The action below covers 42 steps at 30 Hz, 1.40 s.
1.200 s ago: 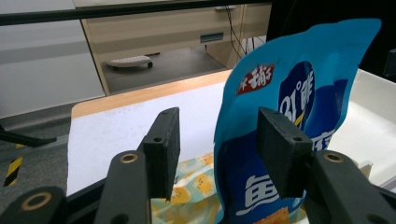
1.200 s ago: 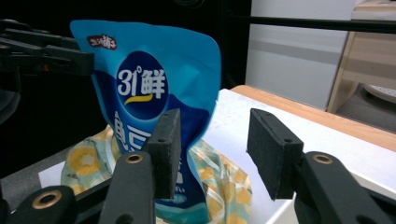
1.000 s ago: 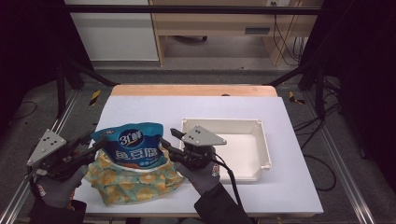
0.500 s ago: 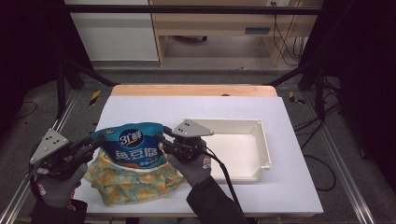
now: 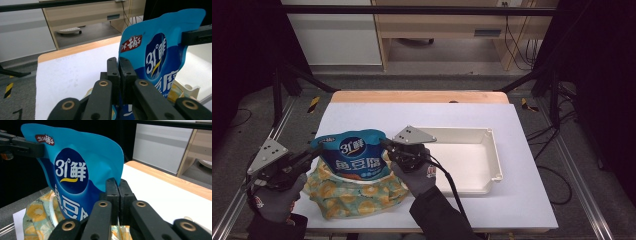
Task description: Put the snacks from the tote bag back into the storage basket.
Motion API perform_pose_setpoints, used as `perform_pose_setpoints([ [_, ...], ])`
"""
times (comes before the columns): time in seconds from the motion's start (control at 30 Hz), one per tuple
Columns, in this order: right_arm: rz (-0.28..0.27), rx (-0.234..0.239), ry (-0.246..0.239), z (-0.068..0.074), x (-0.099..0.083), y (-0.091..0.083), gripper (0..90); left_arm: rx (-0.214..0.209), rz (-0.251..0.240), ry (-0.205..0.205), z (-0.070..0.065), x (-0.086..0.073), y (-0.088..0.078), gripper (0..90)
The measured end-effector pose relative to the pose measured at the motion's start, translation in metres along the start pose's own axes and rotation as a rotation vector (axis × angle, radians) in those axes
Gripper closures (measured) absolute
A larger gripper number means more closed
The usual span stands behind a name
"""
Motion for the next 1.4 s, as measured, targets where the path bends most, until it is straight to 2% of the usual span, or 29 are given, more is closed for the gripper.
perform_pose_setpoints([
  [0.37, 0.01, -0.002, 0.002, 0.001, 0.001, -0.002, 90.0, 0.026, 0.011, 0.008, -0.001, 0.003, 0.004, 90.0],
  [0.57, 0.008, -0.004, 0.0, 0.002, 0.005, -0.003, 90.0, 0.013, 0.006, 0.004, 0.001, 0.007, 0.001, 90.0],
  [0.9, -0.02, -0.001, -0.024, 0.006, 0.02, -0.01, 90.0, 0.018, -0.014, 0.021, 0.001, 0.023, -0.008, 90.0],
  [1.4, -0.047, 0.0, -0.053, 0.009, 0.045, -0.019, 90.0, 0.013, -0.054, 0.016, 0.001, 0.043, -0.018, 90.0],
])
Point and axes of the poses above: each handheld gripper's, and its own axes: y roughly forward along the jaws, x roughly out of its top, z roughly to its left, the point moved 5 cm from there along y, roughly forward along the jaws
